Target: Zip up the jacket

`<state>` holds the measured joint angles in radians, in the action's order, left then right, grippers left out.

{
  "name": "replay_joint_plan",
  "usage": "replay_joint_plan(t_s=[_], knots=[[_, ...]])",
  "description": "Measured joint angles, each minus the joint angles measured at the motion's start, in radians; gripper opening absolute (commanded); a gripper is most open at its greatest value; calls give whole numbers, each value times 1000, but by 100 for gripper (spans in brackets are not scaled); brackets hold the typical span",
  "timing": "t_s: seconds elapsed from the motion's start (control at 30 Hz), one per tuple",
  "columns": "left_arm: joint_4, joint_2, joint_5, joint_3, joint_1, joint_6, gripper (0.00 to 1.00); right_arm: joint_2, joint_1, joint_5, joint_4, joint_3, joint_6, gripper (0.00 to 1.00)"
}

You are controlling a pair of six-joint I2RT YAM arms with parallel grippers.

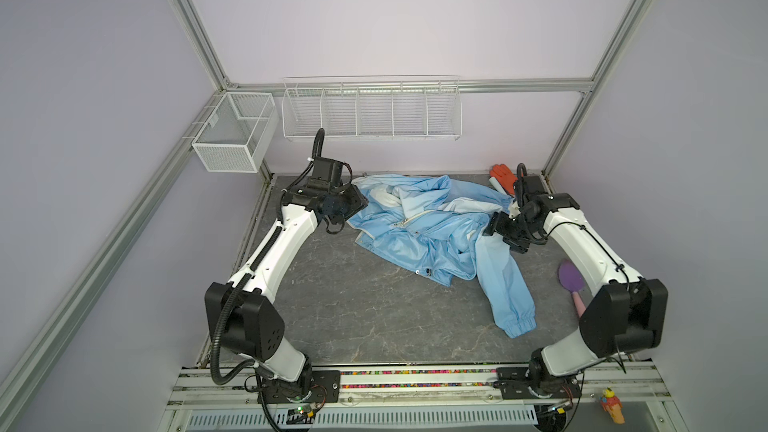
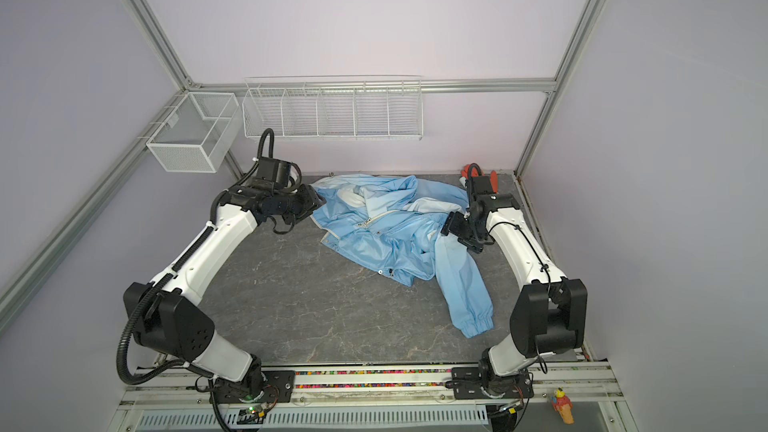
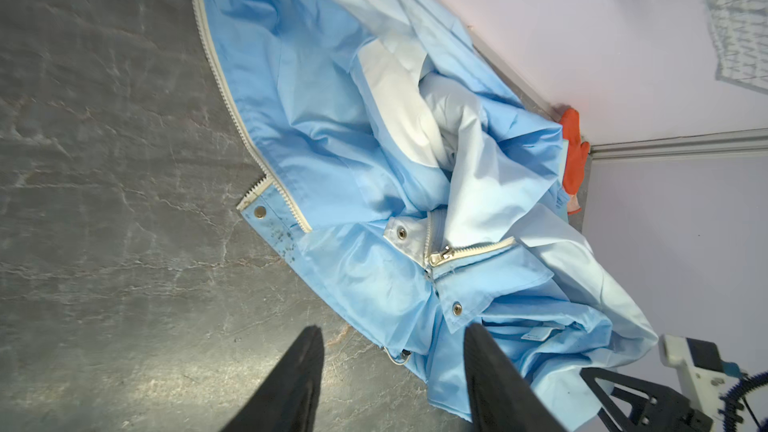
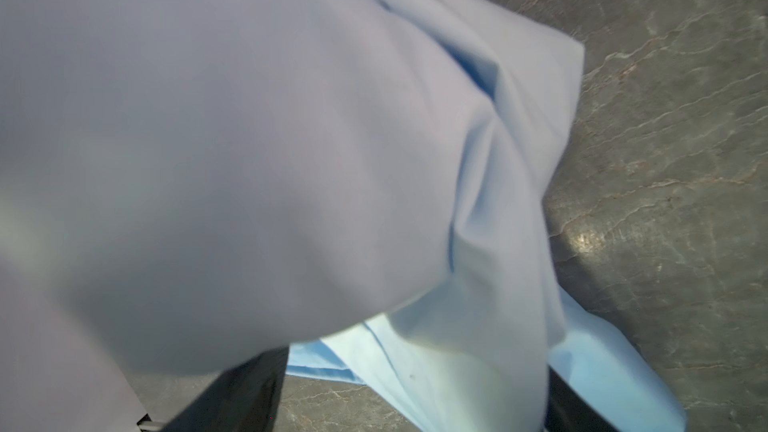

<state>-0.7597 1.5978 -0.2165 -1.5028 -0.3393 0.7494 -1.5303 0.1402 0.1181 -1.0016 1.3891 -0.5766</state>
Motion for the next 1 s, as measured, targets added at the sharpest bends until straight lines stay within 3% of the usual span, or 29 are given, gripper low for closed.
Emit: replay_joint_plan(t_s=[0.1,0.27,0.33,0.53,0.77,0.83,0.97,1.0], knots=[[47,40,-3,37,0,19,54,21,40,-48,-33,87,16,85],[103,122,-50,99,72,66,53,-37,218,-120,-69,303,61,86],[145,170,-76,131,117,89,53,-99,302,-141,-82,384,78,98],[246,282,-140,172,141,142,54,-318,447,-163,-130,540,114,92],[389,385,-209,182,133,193,53,-529,486,-180,-195,698,155,88],[411,429,-225,168,130,200,48,-570,488,-185,-207,731,168,88],[441,484,-254,107,116,203,11,-653,490,-216,-226,787,189,90],[443,495,-263,88,114,200,3,-678,490,-225,-232,804,192,97]])
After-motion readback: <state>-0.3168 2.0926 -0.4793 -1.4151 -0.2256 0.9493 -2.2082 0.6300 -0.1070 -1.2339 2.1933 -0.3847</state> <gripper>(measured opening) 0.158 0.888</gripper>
